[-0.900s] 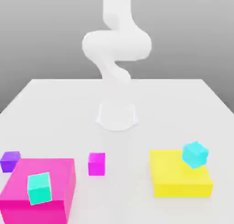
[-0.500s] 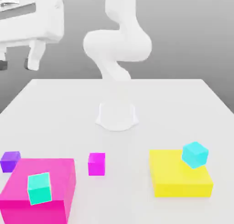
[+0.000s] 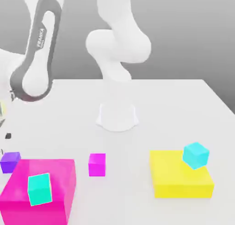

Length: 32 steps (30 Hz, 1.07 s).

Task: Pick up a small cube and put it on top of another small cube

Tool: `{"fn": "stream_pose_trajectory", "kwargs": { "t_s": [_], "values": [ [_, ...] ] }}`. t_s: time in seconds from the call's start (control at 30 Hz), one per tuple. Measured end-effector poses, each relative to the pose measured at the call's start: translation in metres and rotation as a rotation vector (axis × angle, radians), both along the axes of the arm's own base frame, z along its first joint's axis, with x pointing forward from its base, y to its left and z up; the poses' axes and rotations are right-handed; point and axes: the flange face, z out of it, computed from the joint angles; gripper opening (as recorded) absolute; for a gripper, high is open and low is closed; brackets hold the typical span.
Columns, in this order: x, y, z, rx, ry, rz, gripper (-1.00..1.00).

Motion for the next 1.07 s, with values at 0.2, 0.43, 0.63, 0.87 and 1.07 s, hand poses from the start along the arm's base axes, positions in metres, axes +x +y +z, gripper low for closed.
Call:
{"fn": "stream_pose_trajectory", "kwargs": {
  "t_s": [0.2,0.43,0.63,0.87,1.07],
  "values": [
    [-0.002,0.0,-0.035,0.002,0.003,-0.006,-1.0],
    [-0.002,-0.001,-0.01,0.001,0.003,-0.006,-1.0],
    [0.073,0.037,0.061,0.02,-0.012,0.162,-1.0],
    [0.197,0.17,0.147,0.008,-0.002,0.526,-1.0],
    [0.199,0.168,0.11,0.005,0.001,0.525,1.0]
  ]
}}
